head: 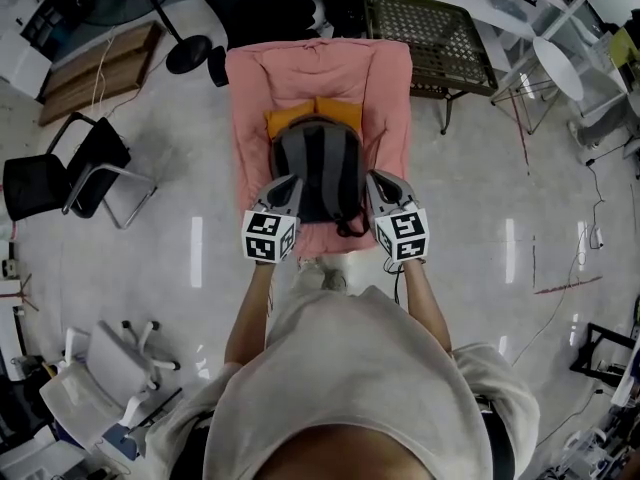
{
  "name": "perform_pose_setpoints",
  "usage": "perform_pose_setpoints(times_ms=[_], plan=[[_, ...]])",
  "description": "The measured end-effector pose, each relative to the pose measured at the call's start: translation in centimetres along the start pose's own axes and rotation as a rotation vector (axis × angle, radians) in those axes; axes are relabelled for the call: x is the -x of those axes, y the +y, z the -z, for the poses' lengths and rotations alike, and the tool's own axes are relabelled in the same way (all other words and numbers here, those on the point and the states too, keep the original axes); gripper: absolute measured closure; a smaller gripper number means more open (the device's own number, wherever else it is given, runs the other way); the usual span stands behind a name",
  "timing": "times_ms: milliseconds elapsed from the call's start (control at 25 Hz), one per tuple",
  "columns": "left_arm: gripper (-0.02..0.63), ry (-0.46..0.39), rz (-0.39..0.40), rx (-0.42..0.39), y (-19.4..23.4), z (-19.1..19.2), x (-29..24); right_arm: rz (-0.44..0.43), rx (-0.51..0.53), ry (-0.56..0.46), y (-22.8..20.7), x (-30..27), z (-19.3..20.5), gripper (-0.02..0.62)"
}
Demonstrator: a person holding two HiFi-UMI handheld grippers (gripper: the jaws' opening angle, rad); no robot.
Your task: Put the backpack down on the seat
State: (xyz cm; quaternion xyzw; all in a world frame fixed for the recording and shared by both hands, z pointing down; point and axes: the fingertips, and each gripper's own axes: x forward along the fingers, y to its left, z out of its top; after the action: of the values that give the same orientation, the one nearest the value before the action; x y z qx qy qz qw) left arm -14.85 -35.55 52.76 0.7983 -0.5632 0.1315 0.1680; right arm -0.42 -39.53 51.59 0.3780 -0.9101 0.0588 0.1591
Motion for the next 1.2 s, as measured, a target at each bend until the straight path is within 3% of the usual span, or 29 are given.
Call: perform_pose_setpoints(times_ms=[1200], plan=[[0.589,-0.029,-0.016,0.004,1.8,-1.5,0.4,0.035,-0.009,0.017,-0.3,0.1,0.5,0.598]])
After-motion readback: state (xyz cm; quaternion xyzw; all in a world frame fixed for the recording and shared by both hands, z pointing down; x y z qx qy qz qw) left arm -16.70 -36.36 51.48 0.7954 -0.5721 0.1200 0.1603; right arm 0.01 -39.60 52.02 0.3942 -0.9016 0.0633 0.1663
